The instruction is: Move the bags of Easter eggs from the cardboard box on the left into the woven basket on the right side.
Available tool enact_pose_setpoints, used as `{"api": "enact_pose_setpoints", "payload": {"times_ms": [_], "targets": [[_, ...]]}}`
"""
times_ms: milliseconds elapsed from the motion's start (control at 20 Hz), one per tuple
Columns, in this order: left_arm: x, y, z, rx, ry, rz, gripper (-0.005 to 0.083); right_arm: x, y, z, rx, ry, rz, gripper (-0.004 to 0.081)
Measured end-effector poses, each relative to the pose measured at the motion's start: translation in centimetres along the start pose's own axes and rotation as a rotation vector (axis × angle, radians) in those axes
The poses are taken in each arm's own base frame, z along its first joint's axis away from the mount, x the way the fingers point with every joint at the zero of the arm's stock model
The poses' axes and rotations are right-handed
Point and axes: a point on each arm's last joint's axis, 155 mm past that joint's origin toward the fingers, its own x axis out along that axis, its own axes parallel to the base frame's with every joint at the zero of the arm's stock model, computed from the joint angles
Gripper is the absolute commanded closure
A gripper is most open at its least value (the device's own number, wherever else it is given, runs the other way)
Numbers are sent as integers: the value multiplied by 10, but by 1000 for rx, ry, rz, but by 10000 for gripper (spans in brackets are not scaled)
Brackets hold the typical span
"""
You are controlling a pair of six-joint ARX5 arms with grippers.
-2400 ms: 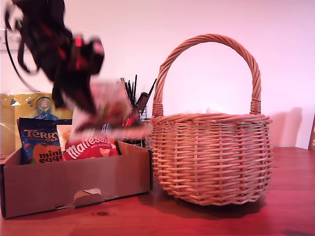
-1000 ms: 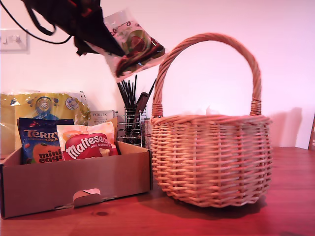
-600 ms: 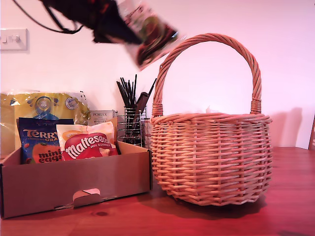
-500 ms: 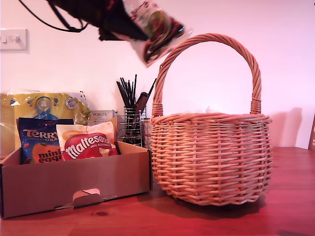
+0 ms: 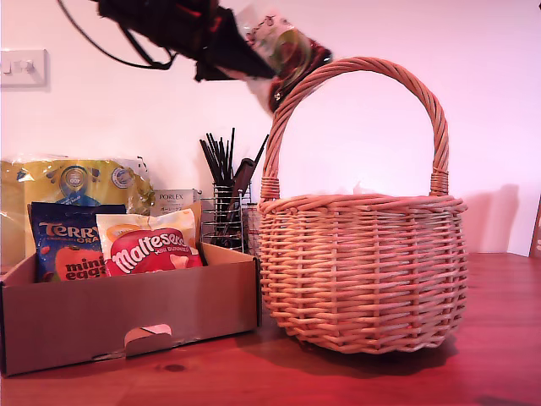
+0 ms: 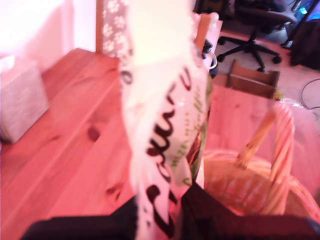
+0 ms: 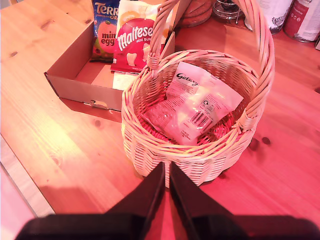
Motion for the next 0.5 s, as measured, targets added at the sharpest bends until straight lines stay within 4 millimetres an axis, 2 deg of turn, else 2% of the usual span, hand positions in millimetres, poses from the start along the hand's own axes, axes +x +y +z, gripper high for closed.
{"api": "enact_pose_setpoints", "payload": {"times_ms": [150,250,350,500], "targets": [[13,-5,8,-1,9,-31,798,0,0,0,0,0,0,783],[26,-4,2,-26,35,-55,798,0,0,0,0,0,0,783],[41,-2,-14,-69,79,-77,798,0,0,0,0,0,0,783],[59,-2,-52,-147,188,-82,798,0,0,0,0,0,0,783]]}}
